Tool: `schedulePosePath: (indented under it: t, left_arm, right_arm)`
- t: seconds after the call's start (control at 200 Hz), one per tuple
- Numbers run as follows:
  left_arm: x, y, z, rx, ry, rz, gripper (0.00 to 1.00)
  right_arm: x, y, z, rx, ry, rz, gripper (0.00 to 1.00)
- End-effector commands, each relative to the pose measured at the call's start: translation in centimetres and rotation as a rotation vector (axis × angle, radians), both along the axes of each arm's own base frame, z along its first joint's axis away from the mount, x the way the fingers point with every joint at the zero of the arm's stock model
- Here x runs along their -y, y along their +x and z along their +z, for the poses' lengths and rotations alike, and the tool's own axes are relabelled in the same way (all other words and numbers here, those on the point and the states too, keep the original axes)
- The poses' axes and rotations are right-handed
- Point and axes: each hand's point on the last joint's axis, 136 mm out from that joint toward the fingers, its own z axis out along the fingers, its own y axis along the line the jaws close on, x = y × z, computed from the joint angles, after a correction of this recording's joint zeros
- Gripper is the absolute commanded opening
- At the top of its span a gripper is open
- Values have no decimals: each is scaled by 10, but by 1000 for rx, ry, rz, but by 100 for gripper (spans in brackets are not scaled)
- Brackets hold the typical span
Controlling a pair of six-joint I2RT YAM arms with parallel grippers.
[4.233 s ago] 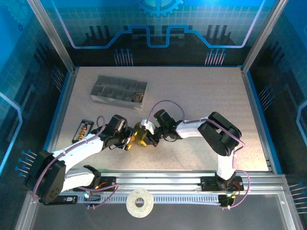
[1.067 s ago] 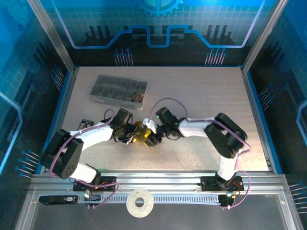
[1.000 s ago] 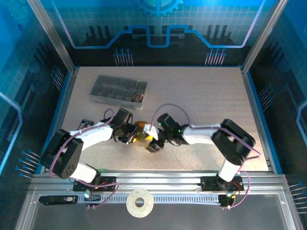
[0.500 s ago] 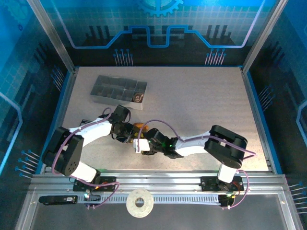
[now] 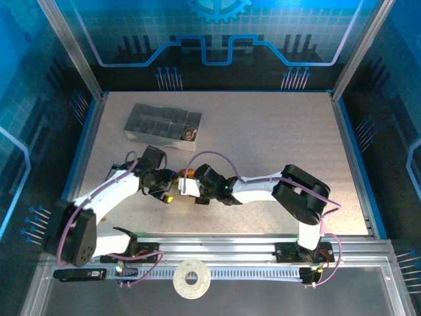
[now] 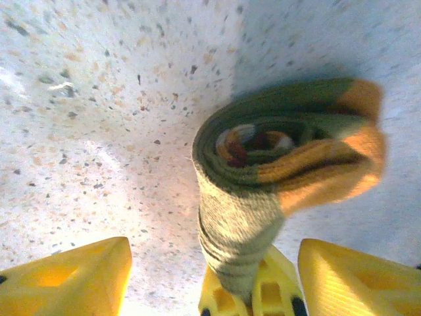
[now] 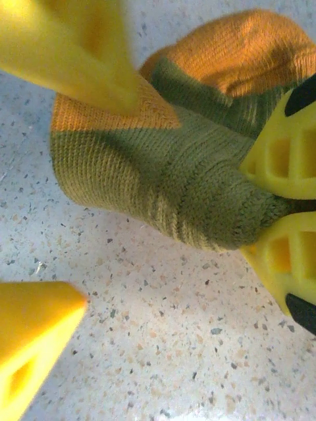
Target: Roll the socks
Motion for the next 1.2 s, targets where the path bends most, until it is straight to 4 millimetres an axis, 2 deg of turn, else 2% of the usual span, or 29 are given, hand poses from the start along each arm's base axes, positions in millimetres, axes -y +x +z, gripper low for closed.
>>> schedulePosePath:
  t: [0.0,0.155,0.375,0.5,0.665,0.845,0.961,1.056,1.111,1.196]
  left_arm:
    - [-20,-10,1,-4,25,66,70]
    - [-16,0,4,73,-30,74,71]
    - [6,23,10,163,-92,20,71]
    - [16,23,-2,130,-72,-27,71]
    - [17,21,-20,92,-29,-39,71]
    - [15,35,-33,93,53,-62,69]
    - [13,30,-53,34,98,-80,61]
    - [9,11,-72,-66,146,-108,46]
    - [5,-1,-80,-123,164,-118,38]
    - [0,-18,-87,-195,179,-125,25]
  right_arm:
    - [30,-41,-51,-364,-106,-30,0]
    - [33,-42,-56,-580,-83,-121,0]
    - [30,-31,-53,-856,-10,-218,0]
    - [33,-22,-55,-1010,20,-299,0]
    - [39,-17,-59,-1135,55,-359,0]
    - [44,-15,-70,-1261,43,-439,0]
    - [45,-15,-69,-1254,44,-436,0]
    - [44,-12,-62,-1217,58,-420,0]
    - [43,-10,-54,-1169,83,-392,8]
    - [40,-5,-32,-1022,150,-325,23]
